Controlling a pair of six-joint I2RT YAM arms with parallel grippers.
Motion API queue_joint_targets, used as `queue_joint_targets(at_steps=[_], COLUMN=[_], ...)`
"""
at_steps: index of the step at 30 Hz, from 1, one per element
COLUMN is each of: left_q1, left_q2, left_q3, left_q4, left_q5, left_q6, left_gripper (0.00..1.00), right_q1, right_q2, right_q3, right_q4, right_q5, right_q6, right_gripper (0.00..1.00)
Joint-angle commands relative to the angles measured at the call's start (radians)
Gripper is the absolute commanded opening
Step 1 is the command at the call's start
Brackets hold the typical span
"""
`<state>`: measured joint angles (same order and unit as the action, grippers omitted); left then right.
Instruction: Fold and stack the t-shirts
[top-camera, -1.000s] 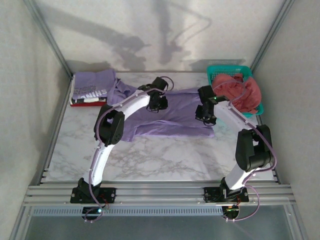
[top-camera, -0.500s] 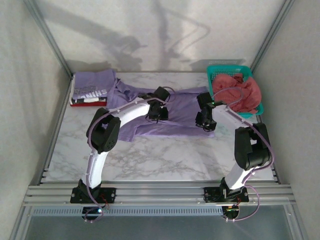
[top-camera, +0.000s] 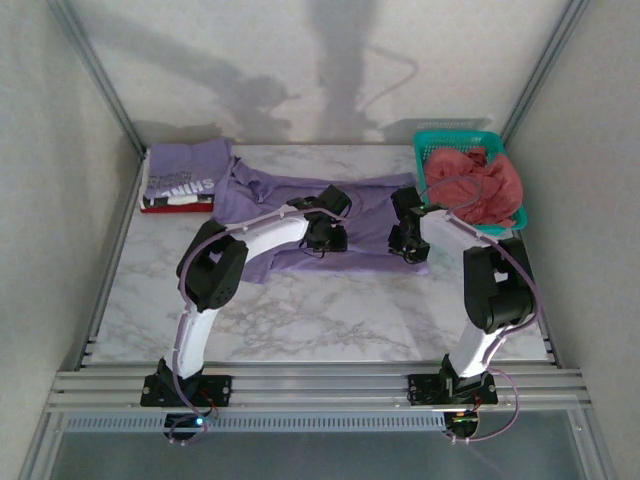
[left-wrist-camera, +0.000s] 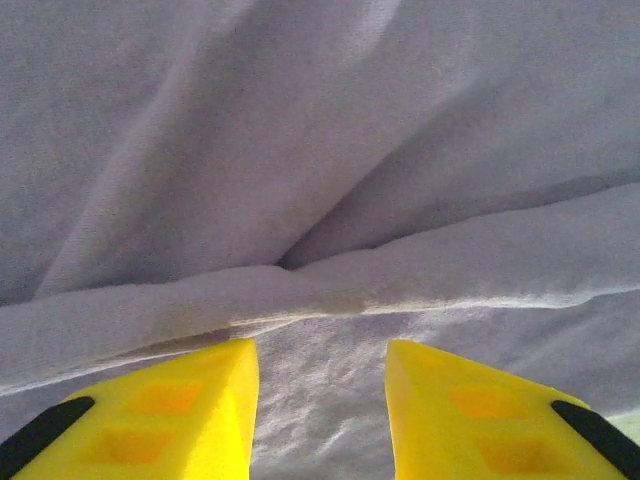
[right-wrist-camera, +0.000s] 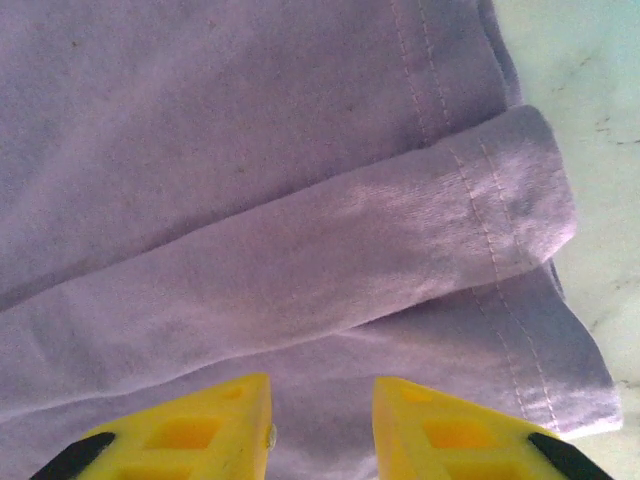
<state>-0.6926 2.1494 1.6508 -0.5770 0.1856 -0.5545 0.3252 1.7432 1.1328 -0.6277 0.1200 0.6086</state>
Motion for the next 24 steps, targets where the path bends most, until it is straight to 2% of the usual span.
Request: queue_joint_targets(at_steps=[1, 10, 20, 24], left_q1=[-0.005, -0.004, -0.002, -0.001], left_q2=[0.013, 0.020, 0.015, 0.016], left_q3=[0.018, 0.021, 0.005, -0.003], left_q4=[-0.006, -0.007, 0.000, 0.004], left_q5=[-0.023, -0.029, -0.031, -0.026], left_q6=[-0.009, -0.004, -0.004, -0.004], left_gripper=[0.38, 0.38, 0.38, 0.38], right_q1=[0.007, 0.006, 0.006, 0.007], right_q2=[0.022, 0.108, 0.113, 0.131], right_q3=[0.014, 0.066, 0.087, 0.090], right_q4=[0.020, 0.054, 0.053, 0.059], right_q5=[0.014, 0.027, 0.056, 0.066], right_q6=[-0.018, -0.026, -0.027, -0.019], right_gripper=[0.34, 0.32, 0.30, 0.24])
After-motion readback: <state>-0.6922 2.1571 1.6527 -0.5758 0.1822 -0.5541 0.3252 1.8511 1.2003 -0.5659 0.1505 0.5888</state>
